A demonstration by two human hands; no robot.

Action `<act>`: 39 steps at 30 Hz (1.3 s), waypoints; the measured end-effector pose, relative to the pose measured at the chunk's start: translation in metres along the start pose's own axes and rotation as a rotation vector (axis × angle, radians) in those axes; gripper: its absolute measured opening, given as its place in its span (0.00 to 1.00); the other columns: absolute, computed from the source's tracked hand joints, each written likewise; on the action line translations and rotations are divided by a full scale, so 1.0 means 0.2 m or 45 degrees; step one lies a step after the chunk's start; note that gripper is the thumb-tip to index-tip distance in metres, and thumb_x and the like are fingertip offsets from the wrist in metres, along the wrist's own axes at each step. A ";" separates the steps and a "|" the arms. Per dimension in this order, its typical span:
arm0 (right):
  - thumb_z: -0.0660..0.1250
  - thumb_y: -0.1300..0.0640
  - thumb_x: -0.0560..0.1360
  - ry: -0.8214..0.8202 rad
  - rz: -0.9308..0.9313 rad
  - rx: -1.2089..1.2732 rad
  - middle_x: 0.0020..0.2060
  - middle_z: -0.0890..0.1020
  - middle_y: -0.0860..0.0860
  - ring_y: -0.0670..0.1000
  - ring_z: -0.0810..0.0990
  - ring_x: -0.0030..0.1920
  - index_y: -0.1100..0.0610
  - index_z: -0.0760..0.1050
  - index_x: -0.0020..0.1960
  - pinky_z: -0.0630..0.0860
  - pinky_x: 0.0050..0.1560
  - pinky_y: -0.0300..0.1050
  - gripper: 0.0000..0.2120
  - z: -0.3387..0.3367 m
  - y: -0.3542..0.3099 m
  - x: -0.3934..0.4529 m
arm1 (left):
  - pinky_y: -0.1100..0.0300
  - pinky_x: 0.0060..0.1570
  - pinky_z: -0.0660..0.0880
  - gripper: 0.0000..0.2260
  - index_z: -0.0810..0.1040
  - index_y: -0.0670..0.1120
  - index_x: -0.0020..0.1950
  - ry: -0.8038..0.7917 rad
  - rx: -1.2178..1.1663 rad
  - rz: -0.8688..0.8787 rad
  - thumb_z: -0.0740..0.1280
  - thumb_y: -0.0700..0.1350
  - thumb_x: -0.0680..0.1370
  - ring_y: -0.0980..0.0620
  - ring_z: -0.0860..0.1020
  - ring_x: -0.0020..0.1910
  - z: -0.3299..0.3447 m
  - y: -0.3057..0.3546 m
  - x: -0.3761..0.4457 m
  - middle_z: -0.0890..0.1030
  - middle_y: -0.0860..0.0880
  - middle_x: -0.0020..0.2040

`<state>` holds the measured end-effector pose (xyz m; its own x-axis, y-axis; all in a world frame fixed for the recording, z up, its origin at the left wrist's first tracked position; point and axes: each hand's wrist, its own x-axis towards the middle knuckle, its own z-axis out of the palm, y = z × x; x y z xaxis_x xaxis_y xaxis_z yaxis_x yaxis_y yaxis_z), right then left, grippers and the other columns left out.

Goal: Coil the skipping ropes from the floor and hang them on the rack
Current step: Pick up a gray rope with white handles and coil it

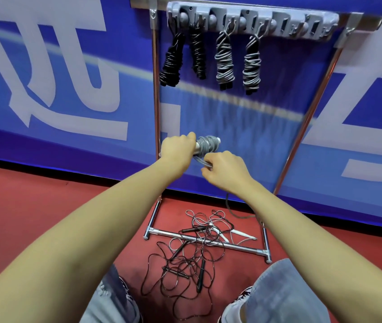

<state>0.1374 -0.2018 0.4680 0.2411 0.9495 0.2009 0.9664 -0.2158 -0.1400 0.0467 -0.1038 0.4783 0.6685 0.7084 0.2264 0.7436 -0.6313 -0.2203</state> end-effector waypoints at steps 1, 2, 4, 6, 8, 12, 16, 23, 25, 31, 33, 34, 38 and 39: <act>0.61 0.55 0.76 0.020 -0.045 -0.077 0.42 0.79 0.57 0.62 0.77 0.46 0.57 0.73 0.45 0.62 0.38 0.45 0.05 -0.01 0.00 0.00 | 0.57 0.35 0.63 0.14 0.66 0.41 0.61 -0.019 0.055 0.059 0.60 0.34 0.77 0.42 0.79 0.51 0.00 -0.01 0.00 0.79 0.44 0.53; 0.60 0.56 0.76 0.043 -0.078 -0.151 0.45 0.80 0.57 0.62 0.77 0.47 0.57 0.74 0.49 0.62 0.38 0.45 0.06 -0.02 -0.01 0.00 | 0.58 0.32 0.62 0.14 0.67 0.41 0.61 -0.033 0.113 0.119 0.60 0.34 0.76 0.42 0.79 0.51 0.01 -0.01 -0.01 0.80 0.44 0.53; 0.57 0.59 0.76 0.079 -0.112 -0.274 0.47 0.80 0.57 0.62 0.78 0.47 0.56 0.73 0.54 0.62 0.38 0.46 0.09 -0.04 0.00 0.01 | 0.59 0.27 0.57 0.12 0.69 0.40 0.60 -0.075 0.234 0.204 0.60 0.34 0.76 0.42 0.79 0.51 0.01 -0.03 -0.01 0.80 0.45 0.53; 0.57 0.61 0.76 0.086 -0.115 -0.359 0.47 0.80 0.55 0.61 0.78 0.46 0.56 0.71 0.52 0.60 0.36 0.45 0.07 -0.05 -0.01 0.02 | 0.60 0.30 0.60 0.11 0.73 0.40 0.57 -0.121 0.332 0.294 0.60 0.33 0.75 0.43 0.80 0.50 0.01 -0.03 -0.01 0.80 0.46 0.51; 0.57 0.62 0.75 0.086 -0.067 -0.414 0.45 0.80 0.54 0.60 0.79 0.45 0.56 0.67 0.50 0.57 0.33 0.45 0.05 -0.06 -0.03 0.02 | 0.58 0.39 0.62 0.10 0.77 0.41 0.52 -0.205 0.387 0.390 0.60 0.33 0.74 0.44 0.80 0.50 -0.01 -0.05 -0.01 0.81 0.46 0.49; 0.58 0.66 0.76 0.083 0.023 -0.514 0.41 0.78 0.54 0.59 0.81 0.45 0.58 0.65 0.53 0.52 0.28 0.43 0.08 -0.06 -0.02 0.04 | 0.60 0.35 0.55 0.22 0.57 0.46 0.23 0.020 0.530 0.654 0.73 0.45 0.56 0.51 0.69 0.23 0.01 -0.10 -0.02 0.77 0.52 0.24; 0.55 0.49 0.82 0.118 0.039 -0.526 0.43 0.80 0.54 0.60 0.81 0.46 0.58 0.68 0.52 0.62 0.35 0.45 0.12 -0.07 0.03 0.05 | 0.63 0.29 0.58 0.16 0.67 0.50 0.20 0.326 0.505 1.046 0.75 0.40 0.49 0.50 0.63 0.20 0.07 -0.14 0.01 0.68 0.53 0.18; 0.48 0.44 0.83 0.133 0.034 -0.433 0.43 0.81 0.56 0.61 0.80 0.45 0.58 0.73 0.50 0.63 0.37 0.46 0.21 -0.01 0.08 0.05 | 0.58 0.35 0.63 0.09 0.69 0.46 0.32 0.674 -0.034 1.122 0.66 0.41 0.70 0.48 0.69 0.26 0.06 -0.16 -0.02 0.69 0.49 0.27; 0.53 0.49 0.82 0.110 0.081 -0.346 0.46 0.81 0.57 0.62 0.80 0.48 0.59 0.72 0.52 0.63 0.38 0.46 0.15 0.00 0.10 0.07 | 0.57 0.32 0.66 0.11 0.65 0.47 0.36 0.580 -0.434 0.851 0.64 0.48 0.74 0.45 0.71 0.28 0.05 -0.14 -0.03 0.71 0.47 0.29; 0.53 0.50 0.82 0.264 0.120 -0.146 0.43 0.81 0.62 0.65 0.78 0.45 0.62 0.70 0.52 0.63 0.37 0.48 0.16 -0.01 0.09 0.09 | 0.66 0.22 0.60 0.12 0.63 0.48 0.46 0.302 -1.657 -0.090 0.66 0.40 0.74 0.56 0.64 0.25 -0.07 0.00 -0.11 0.71 0.52 0.30; 0.54 0.52 0.82 0.228 0.107 -0.073 0.44 0.80 0.63 0.66 0.78 0.45 0.61 0.68 0.48 0.64 0.38 0.49 0.13 0.00 0.08 0.08 | 0.65 0.21 0.61 0.11 0.62 0.45 0.50 0.280 -1.667 -0.209 0.65 0.40 0.75 0.53 0.66 0.26 -0.07 0.04 -0.09 0.72 0.51 0.33; 0.55 0.53 0.81 0.195 0.093 -0.056 0.45 0.80 0.63 0.66 0.78 0.45 0.60 0.66 0.46 0.65 0.38 0.49 0.11 0.01 0.08 0.07 | 0.64 0.22 0.62 0.11 0.62 0.44 0.50 0.254 -1.636 -0.261 0.64 0.40 0.75 0.52 0.68 0.27 -0.06 0.05 -0.08 0.73 0.50 0.34; 0.55 0.52 0.81 0.074 -0.011 -0.169 0.46 0.80 0.62 0.64 0.78 0.47 0.60 0.68 0.48 0.64 0.39 0.49 0.11 0.03 0.07 0.02 | 0.55 0.32 0.68 0.12 0.61 0.42 0.50 0.027 -1.437 -0.381 0.64 0.41 0.76 0.44 0.74 0.35 0.06 0.03 -0.03 0.76 0.42 0.44; 0.55 0.52 0.81 0.043 -0.048 -0.223 0.46 0.80 0.61 0.64 0.78 0.47 0.60 0.69 0.50 0.64 0.39 0.48 0.12 0.03 0.06 0.01 | 0.54 0.35 0.69 0.11 0.62 0.41 0.51 -0.030 -1.351 -0.380 0.64 0.41 0.76 0.41 0.75 0.39 0.10 0.03 -0.03 0.77 0.40 0.47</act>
<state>0.1496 -0.2010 0.4602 0.2048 0.9500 0.2356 0.9748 -0.2196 0.0382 0.0463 -0.1055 0.4561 0.4679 0.8763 0.1145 0.5160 -0.3761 0.7696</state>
